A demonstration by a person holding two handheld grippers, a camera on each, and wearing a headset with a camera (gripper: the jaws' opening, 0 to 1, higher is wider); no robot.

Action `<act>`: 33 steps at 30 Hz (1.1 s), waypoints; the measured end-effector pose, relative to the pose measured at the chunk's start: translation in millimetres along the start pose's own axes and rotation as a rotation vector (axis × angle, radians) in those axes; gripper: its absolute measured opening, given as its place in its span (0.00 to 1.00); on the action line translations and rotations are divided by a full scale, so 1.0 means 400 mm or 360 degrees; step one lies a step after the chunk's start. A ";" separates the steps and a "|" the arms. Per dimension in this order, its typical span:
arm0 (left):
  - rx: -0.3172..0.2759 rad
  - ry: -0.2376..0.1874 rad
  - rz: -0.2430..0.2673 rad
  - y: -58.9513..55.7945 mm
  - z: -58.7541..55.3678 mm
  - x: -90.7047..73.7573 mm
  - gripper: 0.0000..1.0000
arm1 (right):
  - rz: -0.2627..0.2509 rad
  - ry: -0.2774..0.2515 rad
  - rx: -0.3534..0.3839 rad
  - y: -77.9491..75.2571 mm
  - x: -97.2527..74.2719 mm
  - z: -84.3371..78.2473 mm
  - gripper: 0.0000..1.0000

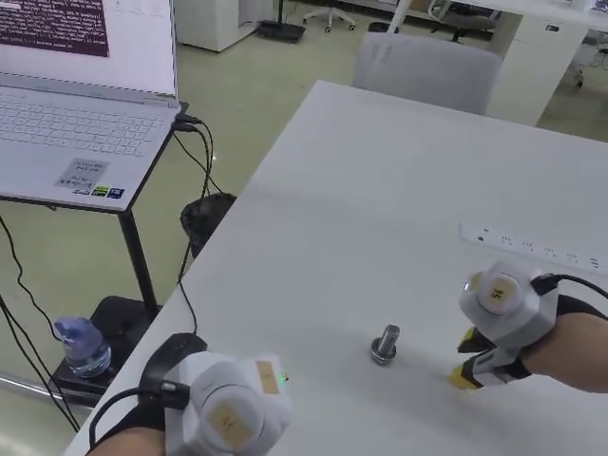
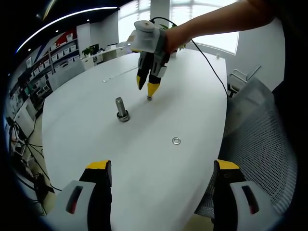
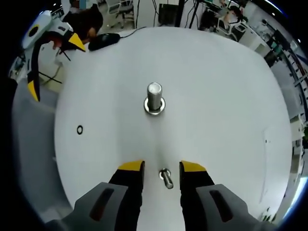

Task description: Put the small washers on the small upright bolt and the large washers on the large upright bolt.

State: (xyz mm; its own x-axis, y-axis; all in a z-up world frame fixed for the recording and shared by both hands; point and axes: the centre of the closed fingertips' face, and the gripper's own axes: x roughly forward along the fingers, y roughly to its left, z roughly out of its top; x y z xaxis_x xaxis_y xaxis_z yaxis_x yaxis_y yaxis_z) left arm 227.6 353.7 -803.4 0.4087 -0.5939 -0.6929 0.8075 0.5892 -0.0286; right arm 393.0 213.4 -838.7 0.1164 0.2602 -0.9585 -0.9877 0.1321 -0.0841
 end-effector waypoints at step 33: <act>0.0010 -0.0022 0.0027 -0.016 0.006 -0.021 0.87 | 0.0213 -0.0088 -0.0288 0.294 -0.017 0.091 0.30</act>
State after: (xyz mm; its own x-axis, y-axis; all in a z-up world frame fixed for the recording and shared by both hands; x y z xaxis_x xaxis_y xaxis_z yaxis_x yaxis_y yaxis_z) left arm 220.2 353.7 -795.8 0.4282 -0.5916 -0.6831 0.8032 0.5956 -0.0123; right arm 280.1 262.1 -832.0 -0.0162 0.3164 -0.9485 -0.9968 -0.0795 -0.0095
